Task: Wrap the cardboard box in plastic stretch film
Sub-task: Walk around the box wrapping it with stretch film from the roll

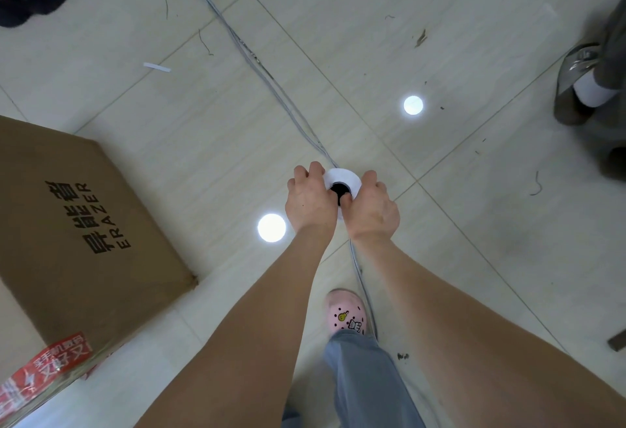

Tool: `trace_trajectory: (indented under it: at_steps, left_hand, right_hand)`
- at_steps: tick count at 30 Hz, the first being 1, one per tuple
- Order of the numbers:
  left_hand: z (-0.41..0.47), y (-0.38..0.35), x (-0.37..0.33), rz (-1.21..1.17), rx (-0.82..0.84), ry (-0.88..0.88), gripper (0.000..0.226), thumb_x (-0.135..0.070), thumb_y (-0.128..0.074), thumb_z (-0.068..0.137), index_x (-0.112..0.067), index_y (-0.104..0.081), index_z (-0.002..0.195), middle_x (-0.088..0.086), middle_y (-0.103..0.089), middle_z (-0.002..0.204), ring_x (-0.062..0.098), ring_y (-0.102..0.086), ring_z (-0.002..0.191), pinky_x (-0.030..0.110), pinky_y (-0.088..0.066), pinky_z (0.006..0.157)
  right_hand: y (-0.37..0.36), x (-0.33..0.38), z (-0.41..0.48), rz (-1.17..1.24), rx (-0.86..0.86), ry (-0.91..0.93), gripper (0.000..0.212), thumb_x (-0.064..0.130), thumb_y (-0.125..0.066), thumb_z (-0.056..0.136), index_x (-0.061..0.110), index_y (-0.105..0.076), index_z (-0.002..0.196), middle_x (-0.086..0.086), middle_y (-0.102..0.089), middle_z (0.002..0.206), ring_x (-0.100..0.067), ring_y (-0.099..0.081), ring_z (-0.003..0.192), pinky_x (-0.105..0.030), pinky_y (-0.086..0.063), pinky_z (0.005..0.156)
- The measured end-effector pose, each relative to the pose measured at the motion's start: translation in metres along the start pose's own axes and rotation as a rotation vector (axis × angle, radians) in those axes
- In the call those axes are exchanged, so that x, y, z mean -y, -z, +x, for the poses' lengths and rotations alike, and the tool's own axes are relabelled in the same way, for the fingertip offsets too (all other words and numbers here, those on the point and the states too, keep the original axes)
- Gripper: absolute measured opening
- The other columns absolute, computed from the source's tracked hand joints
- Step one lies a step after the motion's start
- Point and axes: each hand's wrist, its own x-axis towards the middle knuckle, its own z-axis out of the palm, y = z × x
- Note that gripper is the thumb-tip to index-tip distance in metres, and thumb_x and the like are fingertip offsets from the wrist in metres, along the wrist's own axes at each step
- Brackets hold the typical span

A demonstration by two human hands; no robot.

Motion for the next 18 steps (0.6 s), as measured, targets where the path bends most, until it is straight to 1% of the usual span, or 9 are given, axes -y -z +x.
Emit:
trace_trajectory:
  at_steps: [5, 9, 15, 18]
  left_hand:
    - [-0.008, 0.000, 0.019, -0.072, -0.015, 0.083, 0.031, -0.016, -0.059, 0.084, -0.018, -0.050, 0.114, 0.003, -0.048, 0.112, 0.022, -0.047, 0.099, 0.030, -0.035, 0.062]
    - [-0.018, 0.007, 0.046, -0.126, -0.031, 0.144, 0.032, -0.014, -0.059, 0.083, -0.019, -0.050, 0.114, 0.003, -0.049, 0.112, 0.022, -0.048, 0.101, 0.030, -0.037, 0.065]
    - [-0.027, 0.028, 0.092, -0.143, -0.056, 0.223, 0.033, -0.016, -0.061, 0.083, -0.020, -0.050, 0.114, 0.003, -0.050, 0.111, 0.021, -0.049, 0.100, 0.030, -0.039, 0.065]
    - [-0.028, 0.043, 0.118, -0.168, -0.082, 0.278, 0.034, -0.016, -0.061, 0.083, -0.019, -0.051, 0.115, 0.002, -0.050, 0.112, 0.022, -0.050, 0.102, 0.030, -0.038, 0.066]
  right_hand:
    - [-0.007, 0.005, -0.011, -0.038, 0.012, 0.065, 0.032, 0.028, -0.053, 0.092, 0.011, -0.042, 0.116, -0.009, -0.057, 0.110, -0.035, -0.061, 0.089, -0.032, -0.035, 0.062]
    - [-0.020, 0.017, -0.032, -0.069, 0.021, 0.122, 0.032, 0.028, -0.054, 0.091, 0.011, -0.042, 0.116, -0.008, -0.057, 0.112, -0.035, -0.061, 0.089, -0.032, -0.036, 0.062]
    - [-0.038, 0.051, -0.059, -0.125, 0.059, 0.200, 0.030, 0.028, -0.054, 0.091, 0.012, -0.043, 0.113, -0.008, -0.058, 0.108, -0.032, -0.061, 0.089, -0.032, -0.036, 0.062]
    - [-0.049, 0.075, -0.073, -0.144, 0.074, 0.259, 0.027, 0.027, -0.053, 0.091, 0.012, -0.043, 0.111, -0.007, -0.058, 0.106, -0.029, -0.056, 0.081, -0.031, -0.034, 0.061]
